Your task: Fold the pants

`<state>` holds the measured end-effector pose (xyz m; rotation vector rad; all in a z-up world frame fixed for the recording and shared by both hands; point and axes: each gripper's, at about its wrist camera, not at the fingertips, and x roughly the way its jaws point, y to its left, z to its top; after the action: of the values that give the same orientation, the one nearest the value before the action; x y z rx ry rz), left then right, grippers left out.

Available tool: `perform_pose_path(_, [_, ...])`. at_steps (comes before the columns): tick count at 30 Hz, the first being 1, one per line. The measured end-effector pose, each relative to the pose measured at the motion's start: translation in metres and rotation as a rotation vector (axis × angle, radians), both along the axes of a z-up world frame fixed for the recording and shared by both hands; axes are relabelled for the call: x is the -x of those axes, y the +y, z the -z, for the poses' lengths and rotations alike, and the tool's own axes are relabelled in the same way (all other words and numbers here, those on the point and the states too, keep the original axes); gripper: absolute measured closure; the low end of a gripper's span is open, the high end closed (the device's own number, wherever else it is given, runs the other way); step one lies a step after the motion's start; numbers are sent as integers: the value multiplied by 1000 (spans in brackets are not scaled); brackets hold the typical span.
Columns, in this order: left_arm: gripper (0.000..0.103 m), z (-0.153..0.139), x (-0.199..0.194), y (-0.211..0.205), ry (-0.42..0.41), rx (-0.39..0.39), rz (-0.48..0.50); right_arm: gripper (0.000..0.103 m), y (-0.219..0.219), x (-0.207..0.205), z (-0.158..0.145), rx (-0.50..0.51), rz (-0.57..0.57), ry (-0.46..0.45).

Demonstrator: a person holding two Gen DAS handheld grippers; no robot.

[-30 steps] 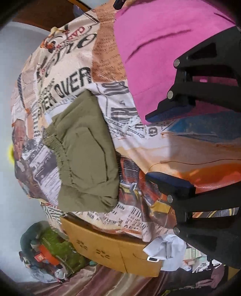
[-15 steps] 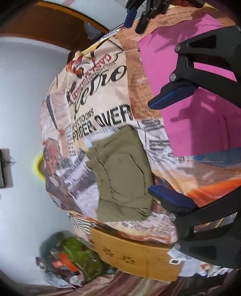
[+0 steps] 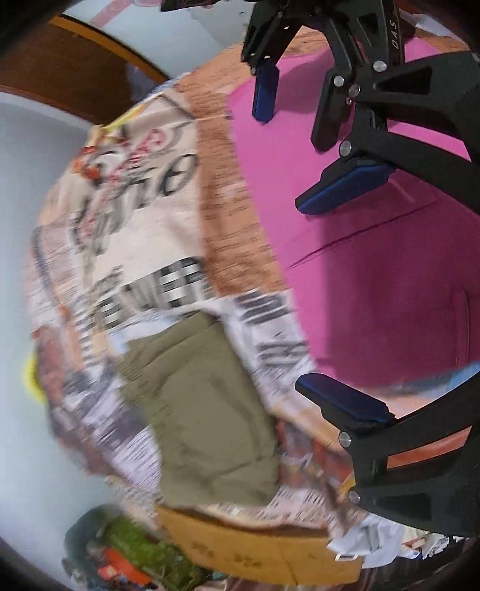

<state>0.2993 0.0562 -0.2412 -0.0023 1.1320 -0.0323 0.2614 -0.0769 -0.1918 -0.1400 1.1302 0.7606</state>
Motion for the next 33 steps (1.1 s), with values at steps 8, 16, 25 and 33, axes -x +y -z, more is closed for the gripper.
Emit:
perform_pose_path(8, [12, 13, 11, 3, 30, 21, -20, 24, -3, 26, 7, 28, -55, 13])
perform_pose_path(16, [12, 1, 37, -5, -2, -25, -18, 24, -20, 49, 3, 27, -23, 24])
perform_pose_path(25, [11, -3, 73, -1, -7, 5, -57, 24, -42, 76, -4, 38, 27, 32])
perform_pose_path(33, [8, -10, 104, -5, -34, -8, -64, 24, -69, 98, -7, 21, 104, 42])
